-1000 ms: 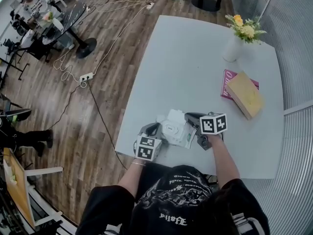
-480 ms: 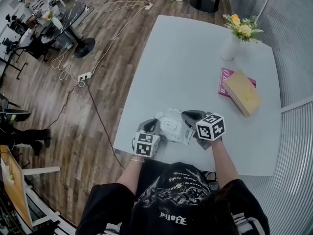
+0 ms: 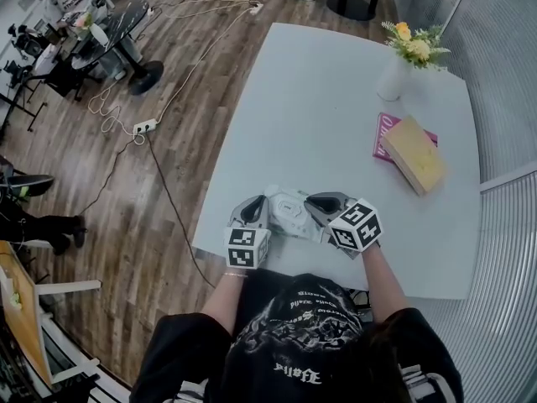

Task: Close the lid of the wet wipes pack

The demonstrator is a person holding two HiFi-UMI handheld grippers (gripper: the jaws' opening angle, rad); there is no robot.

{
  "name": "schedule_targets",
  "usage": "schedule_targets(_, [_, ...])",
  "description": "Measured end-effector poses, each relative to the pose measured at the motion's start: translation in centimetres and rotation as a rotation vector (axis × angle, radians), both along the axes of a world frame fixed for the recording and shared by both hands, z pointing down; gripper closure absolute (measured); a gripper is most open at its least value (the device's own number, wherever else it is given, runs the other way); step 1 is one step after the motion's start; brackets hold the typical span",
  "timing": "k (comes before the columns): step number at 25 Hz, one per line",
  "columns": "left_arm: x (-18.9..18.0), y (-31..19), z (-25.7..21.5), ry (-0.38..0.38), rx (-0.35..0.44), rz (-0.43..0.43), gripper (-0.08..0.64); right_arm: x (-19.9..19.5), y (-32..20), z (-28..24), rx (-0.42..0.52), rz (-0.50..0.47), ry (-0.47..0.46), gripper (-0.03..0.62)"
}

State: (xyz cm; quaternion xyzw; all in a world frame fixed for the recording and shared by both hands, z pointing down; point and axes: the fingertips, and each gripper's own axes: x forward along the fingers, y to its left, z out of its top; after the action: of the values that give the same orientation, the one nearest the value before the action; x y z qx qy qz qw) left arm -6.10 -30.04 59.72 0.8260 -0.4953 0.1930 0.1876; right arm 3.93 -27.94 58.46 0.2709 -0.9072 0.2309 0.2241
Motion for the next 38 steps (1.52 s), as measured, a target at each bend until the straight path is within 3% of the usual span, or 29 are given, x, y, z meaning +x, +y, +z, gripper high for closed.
schedule_targets(5, [-0.6, 0.6, -0.4, 0.071, -0.013, -0.068, 0.548, -0.8, 1.4, 0.1, 0.062, -0.041, 0.060, 0.551])
schedule_targets(14, [0.5, 2.2, -0.9, 0.108, -0.004, -0.028, 0.547, -1.7, 4.1, 2.2, 0.115, -0.149, 0.185, 0.541])
schedule_targets(28, [4.7, 4.2, 0.1, 0.060, -0.038, 0.142, 0.547, -2.0, 4.3, 4.8, 0.045, -0.133, 0.202, 0.569])
schedule_targets(32, [6.0, 5.0, 1.4, 0.003, -0.069, 0.204, 0.548, -2.2, 4.4, 4.8, 0.002, -0.111, 0.181, 0.581])
schedule_targets(38, [6.2, 5.1, 2.9, -0.078, -0.104, 0.216, 0.548, -1.4, 4.7, 4.6, 0.013, -0.033, 0.142, 0.586])
